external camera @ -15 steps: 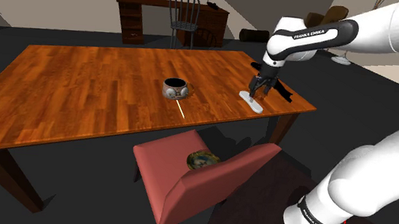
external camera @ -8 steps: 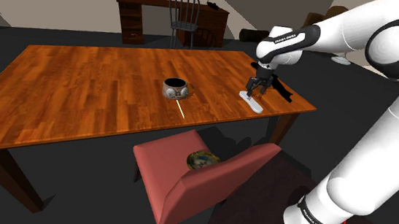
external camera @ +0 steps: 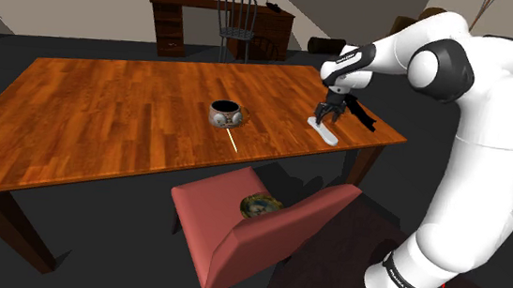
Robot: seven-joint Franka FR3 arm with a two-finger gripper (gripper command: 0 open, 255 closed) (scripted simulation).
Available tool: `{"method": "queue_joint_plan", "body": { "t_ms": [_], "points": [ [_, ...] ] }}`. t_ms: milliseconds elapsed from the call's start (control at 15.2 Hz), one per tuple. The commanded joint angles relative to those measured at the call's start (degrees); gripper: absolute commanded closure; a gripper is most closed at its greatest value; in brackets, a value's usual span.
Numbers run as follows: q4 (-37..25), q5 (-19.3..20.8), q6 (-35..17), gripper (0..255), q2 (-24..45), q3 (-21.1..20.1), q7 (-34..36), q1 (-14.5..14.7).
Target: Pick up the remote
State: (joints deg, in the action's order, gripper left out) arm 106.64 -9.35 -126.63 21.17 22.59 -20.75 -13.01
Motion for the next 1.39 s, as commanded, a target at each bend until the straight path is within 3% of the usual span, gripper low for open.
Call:
{"method": "queue_joint_plan", "body": {
  "t_ms": [0,660,726,1320],
  "points": [
    [-3.85,-1.38,0.11,0,4.02,-0.14,-1.11,-1.63],
    [-3.98,-3.35,-4.14,0,8.64,-1.25,-2.31,-2.86],
    [-3.92,-3.33,-4.15,255,8.6,-1.25,-2.24,-2.8],
    [-3.98,-3.35,-4.14,255,8.65,-1.25,-2.31,-2.85]
  ]
}}
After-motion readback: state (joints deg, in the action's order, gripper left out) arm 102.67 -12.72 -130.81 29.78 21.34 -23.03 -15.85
